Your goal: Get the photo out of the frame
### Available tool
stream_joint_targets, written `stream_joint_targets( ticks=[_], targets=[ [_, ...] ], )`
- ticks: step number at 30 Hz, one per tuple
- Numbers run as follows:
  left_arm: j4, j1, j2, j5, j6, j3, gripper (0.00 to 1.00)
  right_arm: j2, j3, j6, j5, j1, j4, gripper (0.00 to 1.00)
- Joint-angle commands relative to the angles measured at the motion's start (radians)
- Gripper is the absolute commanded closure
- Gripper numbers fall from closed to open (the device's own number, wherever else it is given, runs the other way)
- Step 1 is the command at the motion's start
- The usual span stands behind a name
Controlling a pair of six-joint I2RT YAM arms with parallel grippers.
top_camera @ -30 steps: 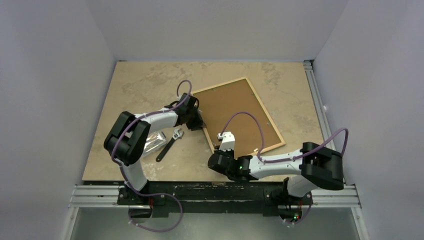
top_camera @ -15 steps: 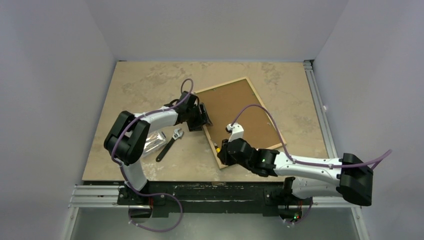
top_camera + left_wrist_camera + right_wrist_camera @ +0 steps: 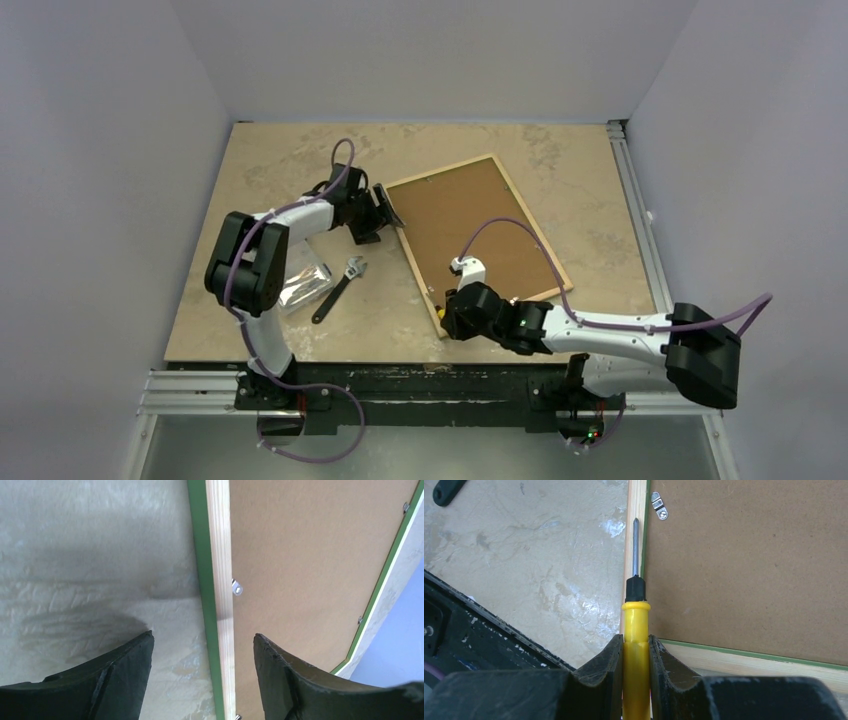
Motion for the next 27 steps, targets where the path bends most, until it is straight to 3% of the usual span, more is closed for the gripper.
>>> stream_joint_targets(
  ticks=[1,4,8,20,27],
  targets=[
    [0.008,0.029,0.038,0.016,0.036,0.087,0.29,-0.075,-0.009,0.008,0.008,-0.006,-0.019,1.0],
    [-0.047,0.036,0.069,-0.062,0.02,0.16,0.3,-0.094,-0.015,0.007,0.01,-0.017,-0.03,1.0],
    [-0.169,0.034,0.129,-0.209,-0.015,0.277,0.45,-0.064,-0.016,0.013,0.012,-0.023,-0.028,1.0],
    [-0.239,0.019,0.245,-0.265,0.017,0.419,0.46,0.045,0.002,0.029,-0.032,-0.025,0.036,1.0],
    [-0.255,0.007,0.256,-0.287,0.018,0.413,0.61,0.098,0.043,0.083,0.066,-0.025,-0.008,1.0]
  ],
)
